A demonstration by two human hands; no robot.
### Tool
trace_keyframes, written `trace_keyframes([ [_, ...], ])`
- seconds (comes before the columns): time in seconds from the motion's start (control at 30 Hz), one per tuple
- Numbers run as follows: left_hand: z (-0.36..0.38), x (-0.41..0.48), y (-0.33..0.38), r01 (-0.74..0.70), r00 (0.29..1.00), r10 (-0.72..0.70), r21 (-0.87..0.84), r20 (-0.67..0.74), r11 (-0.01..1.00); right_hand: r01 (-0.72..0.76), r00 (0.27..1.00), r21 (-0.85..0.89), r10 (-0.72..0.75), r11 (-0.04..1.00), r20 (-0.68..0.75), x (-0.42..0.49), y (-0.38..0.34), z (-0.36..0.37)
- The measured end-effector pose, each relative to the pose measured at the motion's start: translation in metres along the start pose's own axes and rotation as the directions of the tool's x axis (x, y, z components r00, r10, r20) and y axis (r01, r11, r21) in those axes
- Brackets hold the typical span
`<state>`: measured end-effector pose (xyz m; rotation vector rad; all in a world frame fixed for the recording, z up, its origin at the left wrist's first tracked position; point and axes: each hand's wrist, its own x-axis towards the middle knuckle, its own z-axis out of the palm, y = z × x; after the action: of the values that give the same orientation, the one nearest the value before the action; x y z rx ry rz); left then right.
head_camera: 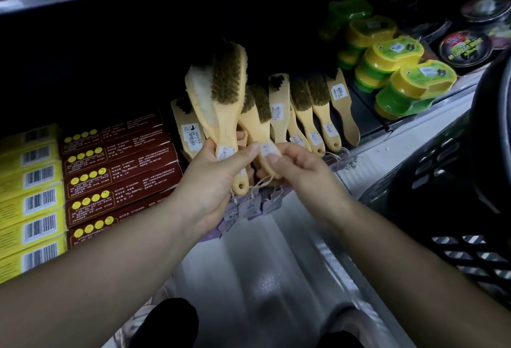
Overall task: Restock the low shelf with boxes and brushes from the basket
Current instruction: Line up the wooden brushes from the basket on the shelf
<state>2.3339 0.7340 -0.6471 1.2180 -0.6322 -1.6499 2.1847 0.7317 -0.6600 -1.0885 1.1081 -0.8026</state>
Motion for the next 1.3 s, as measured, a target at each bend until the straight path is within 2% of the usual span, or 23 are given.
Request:
trace_keyframes([
  [0.07, -0.001, 0.000, -0.001, -0.013, 1.000, 0.013, -0.008, -0.012, 1.000, 0.011, 0.991, -0.028, -0.014, 1.000, -0.131, 0.002, 0.003, -0.008],
  [0.2, -0.004, -0.003, -0.002, -0.009, 1.000, 0.009, -0.023, -0.006, 1.000, -0.002, 0.950, 0.145, 0.048, 0.989, -0.310, 0.005, 0.006, -0.025],
  [0.23, -0.005, -0.003, -0.002, 0.005, 1.000, -0.005, -0.036, -0.001, 0.999, -0.021, 0.937, 0.138, 0.068, 0.990, -0.343, 0.004, 0.005, -0.029],
  [0.37, -0.006, -0.005, -0.004, 0.067, 0.998, -0.067, -0.082, -0.007, 0.994, -0.110, 0.885, -0.093, 0.055, 0.990, -0.463, 0.002, 0.013, -0.041],
  [0.47, -0.004, -0.004, -0.006, 0.081, 0.996, -0.082, -0.041, -0.024, 0.996, -0.106, 0.865, -0.193, -0.005, 0.976, -0.502, 0.011, 0.022, -0.043],
  [0.6, -0.001, -0.005, -0.009, 0.115, 0.993, -0.114, 0.013, -0.033, 0.993, -0.136, 0.877, -0.383, -0.069, 0.914, -0.475, 0.028, 0.023, -0.042],
  [0.73, 0.000, -0.005, -0.014, 0.139, 0.988, -0.139, -0.001, -0.074, 0.990, -0.212, 0.887, -0.608, -0.111, 0.765, -0.448, 0.037, 0.025, -0.048],
  [0.9, 0.006, -0.001, -0.016, 0.183, 0.977, -0.187, -0.043, -0.105, 0.982, -0.188, 0.912, -0.739, -0.164, 0.647, -0.376, 0.037, 0.028, -0.052],
  [0.97, 0.010, 0.001, -0.016, 0.201, 0.972, -0.209, -0.087, -0.105, 0.976, -0.184, 0.913, -0.753, -0.173, 0.632, -0.369, 0.038, 0.028, -0.052],
  [1.1, 0.013, 0.002, -0.015, 0.221, 0.971, -0.232, -0.148, -0.064, 0.964, -0.200, 0.917, -0.772, -0.162, 0.603, -0.364, 0.037, 0.024, -0.049],
  [1.17, 0.011, 0.002, -0.016, 0.230, 0.972, -0.235, -0.162, -0.011, 0.960, -0.191, 0.897, -0.793, -0.227, 0.578, -0.380, 0.033, 0.017, -0.045],
  [1.23, 0.010, 0.002, -0.017, 0.231, 0.973, -0.222, -0.181, 0.067, 0.956, -0.089, 0.878, -0.781, -0.321, 0.618, -0.355, 0.026, 0.007, -0.034],
  [1.3, 0.011, 0.002, -0.017, 0.209, 0.975, -0.188, -0.206, 0.116, 0.956, 0.041, 0.913, -0.622, -0.282, 0.782, -0.294, 0.018, -0.003, -0.018],
])
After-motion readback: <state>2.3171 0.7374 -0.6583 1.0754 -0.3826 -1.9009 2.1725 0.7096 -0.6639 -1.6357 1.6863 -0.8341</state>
